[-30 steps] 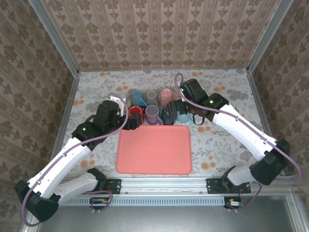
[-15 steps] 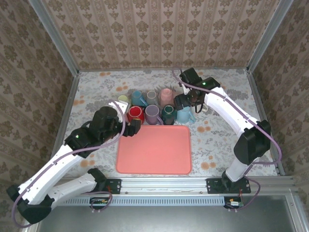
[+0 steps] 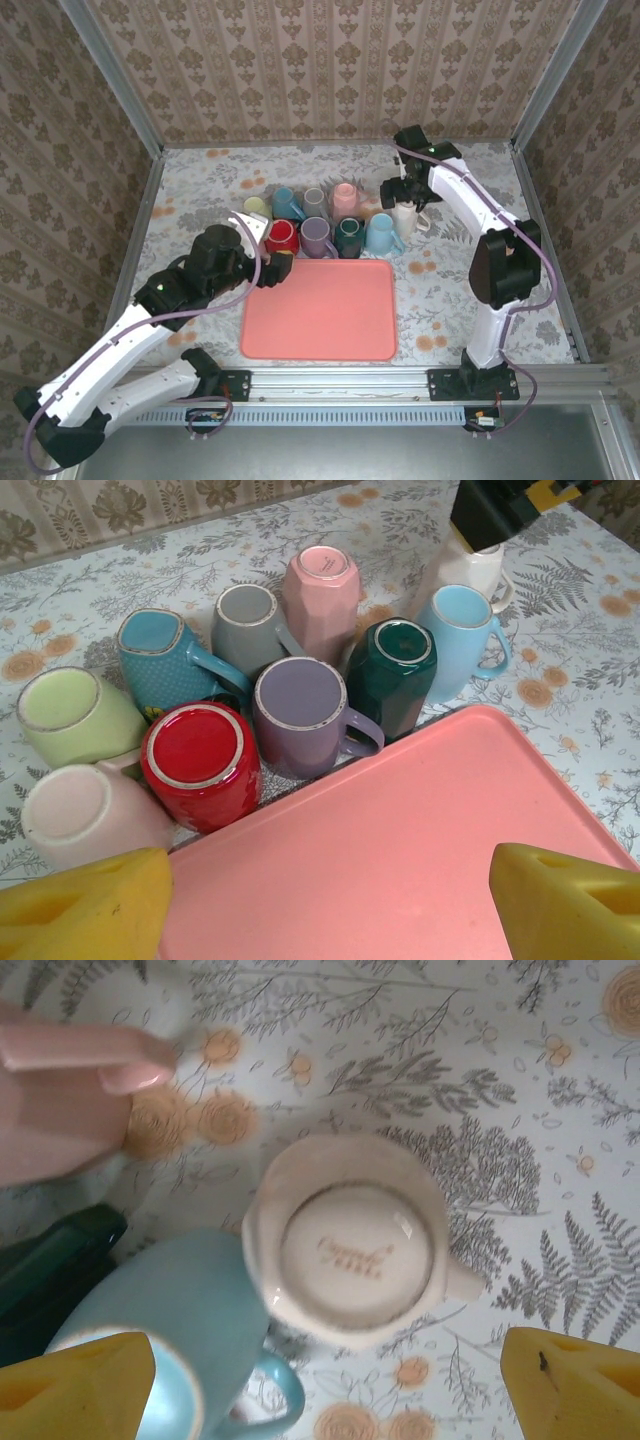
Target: Turn the mug right side up
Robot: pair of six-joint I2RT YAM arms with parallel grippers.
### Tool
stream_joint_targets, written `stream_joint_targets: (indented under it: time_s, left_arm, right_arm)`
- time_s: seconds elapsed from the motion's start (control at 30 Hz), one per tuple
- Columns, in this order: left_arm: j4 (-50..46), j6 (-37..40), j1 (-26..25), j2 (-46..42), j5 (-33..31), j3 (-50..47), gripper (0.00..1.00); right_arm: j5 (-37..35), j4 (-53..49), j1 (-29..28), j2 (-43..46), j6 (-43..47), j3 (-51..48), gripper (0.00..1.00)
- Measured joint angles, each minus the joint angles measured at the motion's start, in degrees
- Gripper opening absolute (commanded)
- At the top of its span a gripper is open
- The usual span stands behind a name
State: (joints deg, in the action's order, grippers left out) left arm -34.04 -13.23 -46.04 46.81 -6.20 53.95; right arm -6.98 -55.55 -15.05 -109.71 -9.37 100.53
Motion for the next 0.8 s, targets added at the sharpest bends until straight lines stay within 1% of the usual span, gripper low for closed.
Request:
stream_joint_targets:
  time_s: [0.4, 0.53, 0.8]
  left_arm:
    - [1.29, -0.04, 1.9, 0.22, 4.33, -0.74, 0.81]
    - [1.51, -0.04, 1.97, 0.22, 5.25, -0.74, 0.81]
    - [1.79, -0.04, 3.21, 0.22, 6.84, -0.94, 0.81]
  right_arm:
    - [1.92, -0.02, 1.92, -7.67, 0.26, 4.66, 0.87]
    - [1.88, 0.02, 1.97, -9.29, 0.22, 5.29, 0.83]
    - [1.66, 0.68, 2.56, -10.4, 0.26, 4.68, 0.82]
